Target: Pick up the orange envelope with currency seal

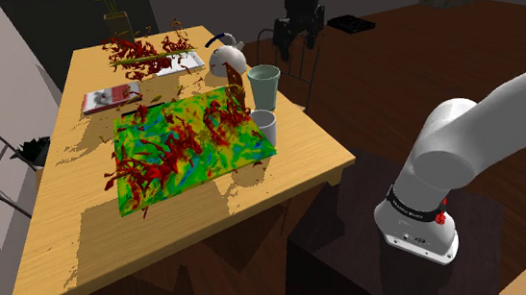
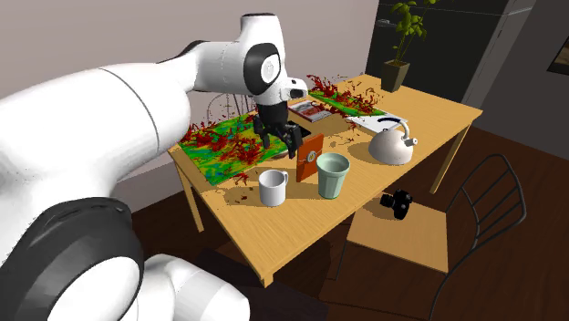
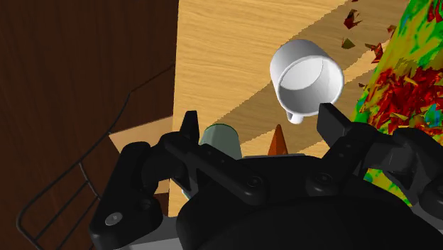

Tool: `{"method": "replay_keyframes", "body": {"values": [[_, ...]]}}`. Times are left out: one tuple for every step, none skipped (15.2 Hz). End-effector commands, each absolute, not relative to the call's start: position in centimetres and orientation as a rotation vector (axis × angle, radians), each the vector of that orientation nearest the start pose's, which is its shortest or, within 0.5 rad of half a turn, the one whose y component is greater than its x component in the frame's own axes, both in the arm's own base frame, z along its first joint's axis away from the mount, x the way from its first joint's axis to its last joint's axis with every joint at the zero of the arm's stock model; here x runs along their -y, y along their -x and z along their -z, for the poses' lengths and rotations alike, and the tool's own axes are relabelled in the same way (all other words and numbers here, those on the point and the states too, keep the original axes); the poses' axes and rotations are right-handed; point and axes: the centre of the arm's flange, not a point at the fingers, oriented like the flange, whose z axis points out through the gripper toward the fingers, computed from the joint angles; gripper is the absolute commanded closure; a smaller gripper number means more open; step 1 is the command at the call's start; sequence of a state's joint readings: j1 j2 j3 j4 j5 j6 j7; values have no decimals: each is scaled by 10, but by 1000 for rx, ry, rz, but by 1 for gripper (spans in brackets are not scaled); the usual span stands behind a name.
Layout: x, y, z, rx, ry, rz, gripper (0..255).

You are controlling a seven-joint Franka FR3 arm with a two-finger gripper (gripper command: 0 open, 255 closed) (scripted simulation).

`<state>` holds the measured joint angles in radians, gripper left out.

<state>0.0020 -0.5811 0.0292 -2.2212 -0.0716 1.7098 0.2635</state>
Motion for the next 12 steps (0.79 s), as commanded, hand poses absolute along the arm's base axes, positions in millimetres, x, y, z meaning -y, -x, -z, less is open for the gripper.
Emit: {"method": "replay_keyframes", "body": {"values": [[-9, -408, -589, -406, 3189, 115, 0], [-10, -421, -584, -424, 3186, 107, 0], [-11, -434, -579, -443, 3183, 99, 0], [-13, -447, -574, -461, 3180, 91, 0], [-13, -460, -569, -479, 3177, 83, 0], [-14, -473, -564, -497, 3174, 74, 0], [-15, -486, -559, -515, 3170, 66, 0], [-15, -499, -554, -534, 3167, 58, 0], [-16, -512, -549, -552, 3163, 50, 0], [-16, -525, -544, -570, 3159, 42, 0], [-16, -538, -538, -588, 3156, 34, 0], [-16, -551, -533, -606, 3152, 26, 0]]}}
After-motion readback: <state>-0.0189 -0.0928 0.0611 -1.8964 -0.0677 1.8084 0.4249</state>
